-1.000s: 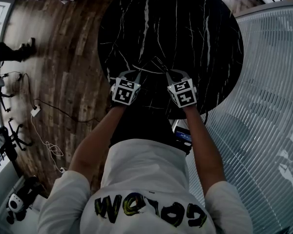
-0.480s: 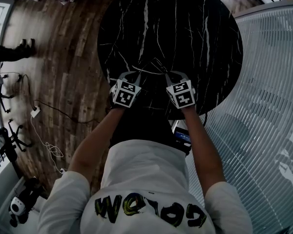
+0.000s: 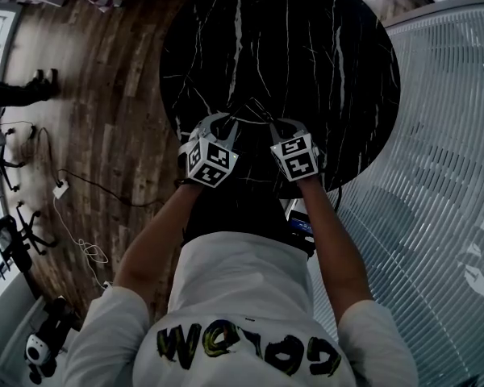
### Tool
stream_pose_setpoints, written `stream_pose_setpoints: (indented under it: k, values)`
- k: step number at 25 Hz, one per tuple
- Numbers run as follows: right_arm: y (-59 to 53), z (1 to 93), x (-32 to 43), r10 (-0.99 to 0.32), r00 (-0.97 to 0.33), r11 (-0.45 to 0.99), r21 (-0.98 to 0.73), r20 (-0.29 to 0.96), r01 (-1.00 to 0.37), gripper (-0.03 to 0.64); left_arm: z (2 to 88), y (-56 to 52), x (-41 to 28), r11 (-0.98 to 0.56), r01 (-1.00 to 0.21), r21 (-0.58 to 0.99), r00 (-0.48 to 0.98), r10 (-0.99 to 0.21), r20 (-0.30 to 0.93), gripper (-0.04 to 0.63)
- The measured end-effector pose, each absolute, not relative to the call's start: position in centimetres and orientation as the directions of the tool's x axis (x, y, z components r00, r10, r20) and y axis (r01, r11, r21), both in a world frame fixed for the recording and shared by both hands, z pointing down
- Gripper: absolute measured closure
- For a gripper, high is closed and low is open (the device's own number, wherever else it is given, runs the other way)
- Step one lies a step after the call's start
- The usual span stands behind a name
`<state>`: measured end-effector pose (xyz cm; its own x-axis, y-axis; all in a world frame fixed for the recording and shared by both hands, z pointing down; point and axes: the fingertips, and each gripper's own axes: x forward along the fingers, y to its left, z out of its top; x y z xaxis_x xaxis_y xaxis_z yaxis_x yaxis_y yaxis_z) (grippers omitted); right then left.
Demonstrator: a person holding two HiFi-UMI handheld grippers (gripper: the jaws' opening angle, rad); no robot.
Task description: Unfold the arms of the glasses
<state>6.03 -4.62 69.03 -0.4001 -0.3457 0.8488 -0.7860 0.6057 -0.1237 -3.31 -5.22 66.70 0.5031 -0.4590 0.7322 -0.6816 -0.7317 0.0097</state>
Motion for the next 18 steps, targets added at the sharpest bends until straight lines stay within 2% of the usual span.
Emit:
stream_pose_setpoints:
  k: [9, 14, 18]
  values:
    - [-5.0, 68.8, 5.9, -0.358, -0.41, 0.613, -0.12, 0.839, -0.781, 0.606, 66.5, -5.6, 1.5, -0.928, -0.284, -0.24, 0.533, -0.361, 0.765, 0.535]
    - [-5.1, 68.7, 6.0, -0.36, -0.409, 0.612, -0.119, 0.838, -0.782, 0.606, 67.9, -5.4, 2.5, -0.944, -0.052, -0.325, 0.492, -0.307, 0.814, 0.534]
    - [-5.1, 68.6, 6.0, -0.355, -0.406, 0.618, -0.114, 0.842, -0.778, 0.606, 69.0, -5.1, 2.9, -0.934, 0.085, -0.346, 0.459, -0.271, 0.846, 0.535]
